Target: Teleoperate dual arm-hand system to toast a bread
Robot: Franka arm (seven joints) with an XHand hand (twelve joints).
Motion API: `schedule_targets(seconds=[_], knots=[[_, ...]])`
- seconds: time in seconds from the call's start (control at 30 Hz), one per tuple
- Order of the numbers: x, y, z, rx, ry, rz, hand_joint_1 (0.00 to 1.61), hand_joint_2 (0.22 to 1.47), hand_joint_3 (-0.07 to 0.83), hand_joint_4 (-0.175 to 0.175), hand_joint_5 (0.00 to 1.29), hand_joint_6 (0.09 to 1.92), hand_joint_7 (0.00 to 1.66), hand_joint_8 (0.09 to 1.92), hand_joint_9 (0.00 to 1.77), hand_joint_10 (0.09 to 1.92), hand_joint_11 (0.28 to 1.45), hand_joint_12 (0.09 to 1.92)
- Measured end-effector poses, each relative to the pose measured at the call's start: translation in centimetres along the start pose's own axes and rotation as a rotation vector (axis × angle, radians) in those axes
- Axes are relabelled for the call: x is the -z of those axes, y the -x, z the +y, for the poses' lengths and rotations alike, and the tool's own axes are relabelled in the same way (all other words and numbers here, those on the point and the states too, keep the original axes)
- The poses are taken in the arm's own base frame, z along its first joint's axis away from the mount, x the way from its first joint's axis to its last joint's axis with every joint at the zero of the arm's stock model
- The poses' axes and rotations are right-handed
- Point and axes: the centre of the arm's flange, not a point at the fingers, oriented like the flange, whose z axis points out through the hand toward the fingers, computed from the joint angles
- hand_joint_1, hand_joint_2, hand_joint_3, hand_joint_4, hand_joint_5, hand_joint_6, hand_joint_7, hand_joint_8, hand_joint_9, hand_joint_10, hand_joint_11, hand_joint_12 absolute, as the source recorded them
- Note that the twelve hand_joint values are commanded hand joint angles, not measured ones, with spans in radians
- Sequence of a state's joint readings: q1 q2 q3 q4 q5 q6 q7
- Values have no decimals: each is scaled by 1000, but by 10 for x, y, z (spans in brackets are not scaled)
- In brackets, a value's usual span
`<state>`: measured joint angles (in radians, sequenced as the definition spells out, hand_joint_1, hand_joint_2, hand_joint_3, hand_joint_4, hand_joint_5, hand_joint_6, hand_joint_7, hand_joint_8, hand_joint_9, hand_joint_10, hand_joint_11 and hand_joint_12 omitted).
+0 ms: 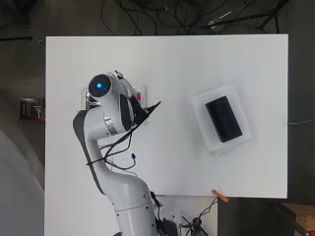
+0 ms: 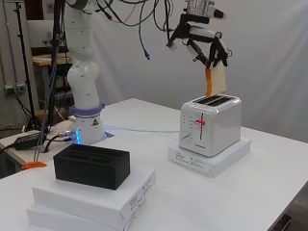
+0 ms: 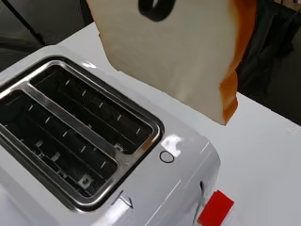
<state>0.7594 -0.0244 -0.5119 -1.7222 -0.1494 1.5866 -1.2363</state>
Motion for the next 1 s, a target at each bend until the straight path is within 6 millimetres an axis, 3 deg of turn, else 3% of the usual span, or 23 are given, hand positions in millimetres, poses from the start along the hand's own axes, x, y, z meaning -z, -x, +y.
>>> schedule_targets(seconds=[0.03, 0.13, 0.2, 0.27, 0.37, 0.5, 0.73, 0.9, 1.0], knots=[[10, -11, -8, 13, 14, -13, 1236, 1162, 1, -175, 697, 1263, 1103, 893, 1448, 87, 759, 257], [43, -19, -31, 49, 56, 25, 1234, 1167, 0, -175, 688, 1284, 1093, 906, 1430, 87, 744, 242], [50, -22, -37, 84, 52, 64, 1234, 1167, 0, -175, 690, 1283, 1091, 911, 1429, 87, 747, 238], [38, -33, -34, 131, 11, 101, 1235, 1164, 0, -175, 699, 1273, 1097, 903, 1431, 87, 756, 231], [3, -47, -16, 157, -69, 109, 1236, 1159, 0, -175, 709, 1277, 1106, 874, 1410, 87, 755, 178], [-39, -47, 4, 123, -142, 85, 1233, 1163, 0, -175, 701, 1297, 1096, 885, 1388, 87, 766, 111], [-66, -10, 14, 27, -166, 69, 1242, 1143, -1, -175, 741, 1258, 1144, 794, 1414, 87, 793, 87], [-89, -20, 8, 23, -196, 32, 1246, 1135, -1, -175, 761, 1233, 1160, 769, 1431, 87, 813, 87], [-90, -18, 11, 10, -192, 26, 1248, 1129, -1, -175, 774, 1212, 1170, 758, 1444, 87, 821, 87]])
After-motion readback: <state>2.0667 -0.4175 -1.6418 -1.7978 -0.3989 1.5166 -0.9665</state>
